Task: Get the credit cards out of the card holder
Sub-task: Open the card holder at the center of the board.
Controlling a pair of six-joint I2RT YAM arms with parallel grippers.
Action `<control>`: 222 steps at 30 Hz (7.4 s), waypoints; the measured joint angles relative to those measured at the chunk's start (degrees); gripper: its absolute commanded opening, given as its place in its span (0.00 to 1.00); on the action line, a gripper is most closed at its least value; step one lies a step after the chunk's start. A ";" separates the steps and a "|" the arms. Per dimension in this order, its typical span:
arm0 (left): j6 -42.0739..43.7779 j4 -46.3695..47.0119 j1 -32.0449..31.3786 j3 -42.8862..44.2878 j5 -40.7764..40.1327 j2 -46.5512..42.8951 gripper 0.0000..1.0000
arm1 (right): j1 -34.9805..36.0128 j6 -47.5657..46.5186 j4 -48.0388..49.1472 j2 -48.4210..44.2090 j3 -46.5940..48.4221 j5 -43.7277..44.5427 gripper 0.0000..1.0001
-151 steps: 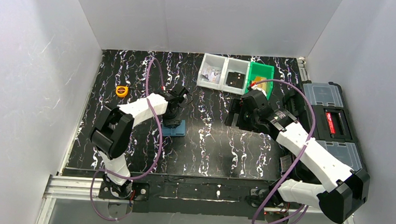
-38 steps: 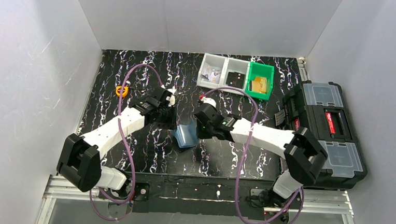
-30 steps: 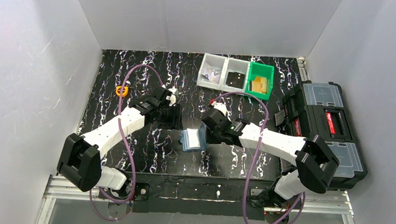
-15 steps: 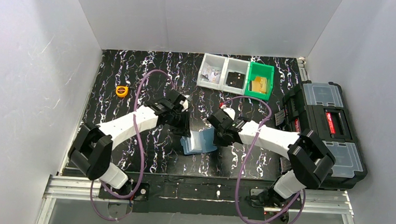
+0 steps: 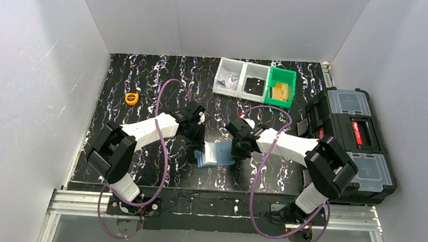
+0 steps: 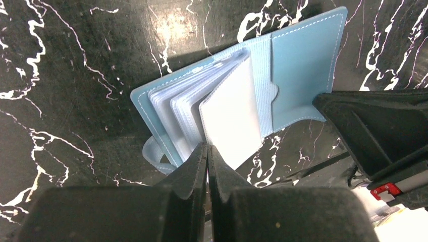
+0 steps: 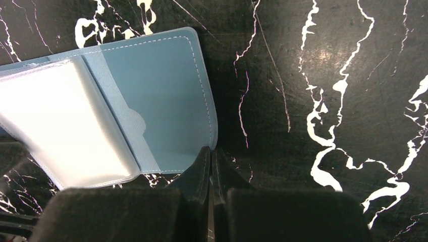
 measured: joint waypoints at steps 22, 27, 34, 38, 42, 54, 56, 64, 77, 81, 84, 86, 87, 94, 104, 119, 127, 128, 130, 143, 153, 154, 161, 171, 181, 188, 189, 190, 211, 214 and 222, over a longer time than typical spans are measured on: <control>0.20 2.75 -0.35 -0.33 0.79 2.14 0.01 | -0.13 -4.59 -11.47 -5.29 12.35 -0.61 0.47; 0.20 3.19 -0.96 -0.31 1.44 2.84 0.02 | 0.13 -4.74 -12.31 -7.78 13.75 -0.94 0.41; 0.13 3.87 -1.79 1.79 2.49 4.74 0.02 | 0.17 -4.79 -12.72 -7.78 13.57 -2.16 0.39; 0.09 4.39 -2.51 4.24 3.02 6.32 0.02 | 0.17 -4.81 -11.98 -7.78 12.61 -3.08 0.38; -0.07 4.59 -3.23 6.19 4.00 8.13 0.02 | 0.20 -4.79 -11.04 -7.80 10.25 -3.91 0.38; -0.76 5.07 -5.25 9.94 6.71 12.22 0.03 | 0.17 -5.11 -4.57 -8.37 3.37 -8.00 0.35; -0.94 5.05 -5.25 9.97 7.02 12.22 0.03 | 0.17 -5.11 -3.78 -7.54 3.21 -8.24 0.26; -1.36 4.22 -5.25 9.97 7.34 12.17 0.04 | -0.33 -4.26 -3.32 -2.82 1.86 -7.67 0.10; -2.36 3.74 -5.31 9.97 7.34 12.15 0.04 | -3.58 -5.64 -0.92 2.51 1.29 -8.46 0.10; -3.61 3.69 -5.62 10.01 7.10 12.90 0.04 | -6.84 -7.41 0.22 2.51 1.40 -8.85 0.11; -5.03 3.58 -5.97 10.84 6.86 15.02 0.02 | -8.39 -8.59 0.74 2.43 1.97 -9.03 0.11; -6.05 3.52 -6.12 11.32 6.62 16.59 0.02 | -8.44 -9.18 0.87 2.16 2.51 -9.46 0.12; -6.43 3.34 -6.10 11.63 6.78 17.03 0.02 | -8.44 -9.29 0.87 1.90 2.75 -9.73 0.13; -8.66 2.47 -6.43 12.31 5.35 17.29 0.02 | -8.28 -9.16 0.68 -4.52 3.13 -11.17 0.23; -7.48 2.27 -6.43 12.31 5.49 17.29 0.02 | -8.28 -11.34 5.68 -1.81 1.22 -17.20 0.24; -1.88 -4.85 -5.97 14.67 2.56 15.63 0.29 | -8.31 -9.86 4.63 5.66 2.73 -17.59 0.07; 2.19 -10.47 -3.52 14.67 -4.31 7.93 0.42 | -8.41 -9.03 3.91 6.21 3.28 -17.68 0.05; 2.75 -11.10 -3.21 14.67 -5.44 7.13 0.42 | -8.41 -9.03 3.87 6.23 3.34 -17.73 0.05; 3.98 -12.31 -2.54 14.67 -7.74 5.95 0.44 | -8.50 -9.03 3.74 6.34 3.48 -17.81 0.05; 9.01 -15.32 -1.88 14.67 -13.79 7.52 0.49 | -8.76 -9.05 3.10 6.97 4.04 -18.49 0.04; 9.55 -14.23 -1.86 14.64 -14.23 10.25 0.36 | -8.94 -9.09 2.86 7.19 4.26 -18.86 0.03; 9.60 -14.25 -1.84 14.64 -14.56 10.29 0.32 | -8.94 -9.09 2.86 7.19 4.26 -18.86 0.03; 9.68 -14.29 -1.18 14.14 -15.98 10.23 0.00 | -8.94 -9.14 2.86 7.23 4.28 -18.88 0.03; 10.01 -18.75 -0.68 14.49 -17.38 5.62 0.00 | -8.72 -9.35 2.21 8.28 5.77 -19.50 0.10; 8.22 -23.19 -0.70 21.07 -14.88 -1.81 0.00 | -7.85 -11.41 0.44 9.92 10.12 -18.64 0.19; 1.81 -21.55 -1.88 21.09 -9.29 0.28 0.00 | -7.89 -11.89 -0.81 7.74 10.64 -17.77 0.22; 0.35 -20.98 -2.03 21.07 -8.55 0.50 0.00 | -7.91 -11.89 -0.90 7.21 10.64 -17.70 0.23; -1.86 -19.67 -2.36 20.94 -7.45 0.70 0.00 | -7.98 -11.87 -0.94 6.14 10.64 -17.64 0.24; 2.80 -17.66 7.19 2.82 -16.92 2.78 0.00 | -5.99 -9.18 0.28 9.33 13.64 -22.93 0.29; 3.02 -17.18 7.19 3.32 -16.26 5.55 0.00 | -5.97 -9.07 0.35 9.33 13.75 -22.95 0.29; 3.87 -15.82 7.19 6.47 -14.49 7.78 0.00 | -5.90 -9.01 0.61 10.08 14.84 -23.34 0.29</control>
